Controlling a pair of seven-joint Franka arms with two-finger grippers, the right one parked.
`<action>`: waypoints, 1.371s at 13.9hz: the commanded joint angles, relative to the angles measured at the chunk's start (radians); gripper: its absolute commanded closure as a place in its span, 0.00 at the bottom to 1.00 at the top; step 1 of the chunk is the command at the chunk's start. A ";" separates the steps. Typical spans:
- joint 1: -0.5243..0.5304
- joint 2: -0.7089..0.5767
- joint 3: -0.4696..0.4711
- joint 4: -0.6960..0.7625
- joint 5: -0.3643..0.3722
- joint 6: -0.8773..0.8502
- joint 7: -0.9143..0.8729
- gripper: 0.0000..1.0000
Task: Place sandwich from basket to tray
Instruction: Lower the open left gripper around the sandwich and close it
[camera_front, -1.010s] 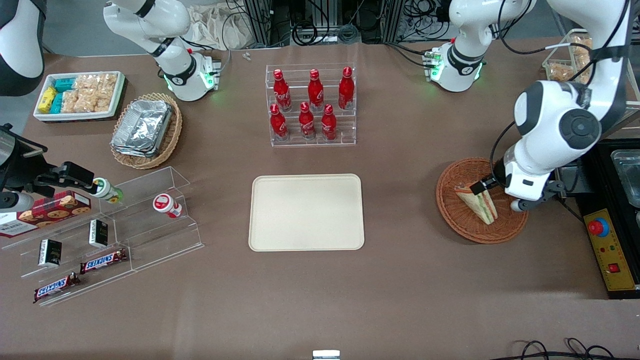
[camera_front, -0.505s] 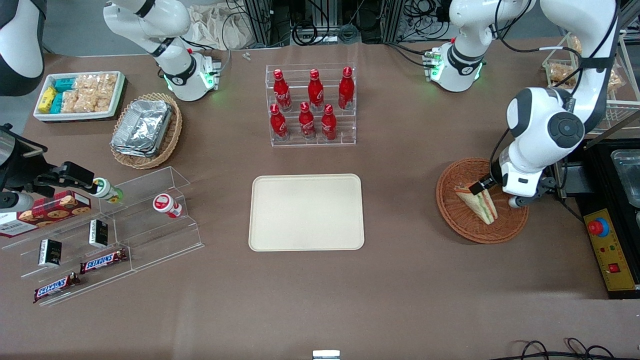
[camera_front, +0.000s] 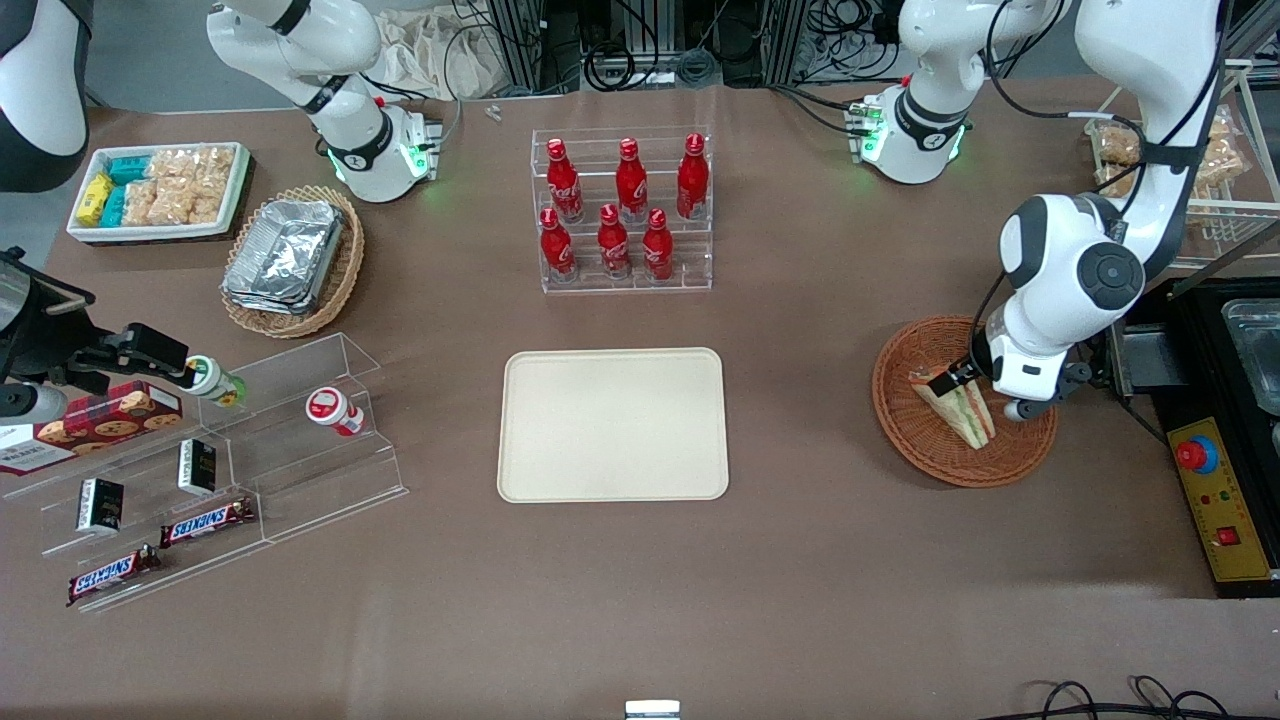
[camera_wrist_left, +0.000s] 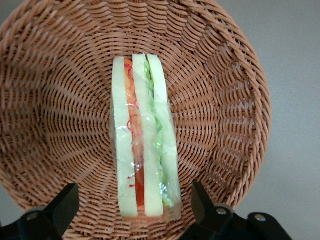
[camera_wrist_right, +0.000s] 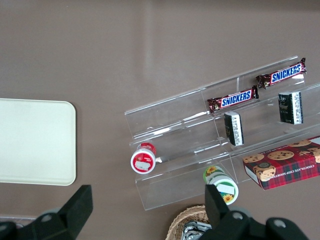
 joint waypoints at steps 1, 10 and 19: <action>0.007 0.016 -0.005 -0.016 0.018 0.038 -0.025 0.00; 0.004 0.045 0.010 -0.004 0.041 0.093 -0.057 1.00; -0.010 -0.072 -0.062 0.423 0.041 -0.579 -0.102 1.00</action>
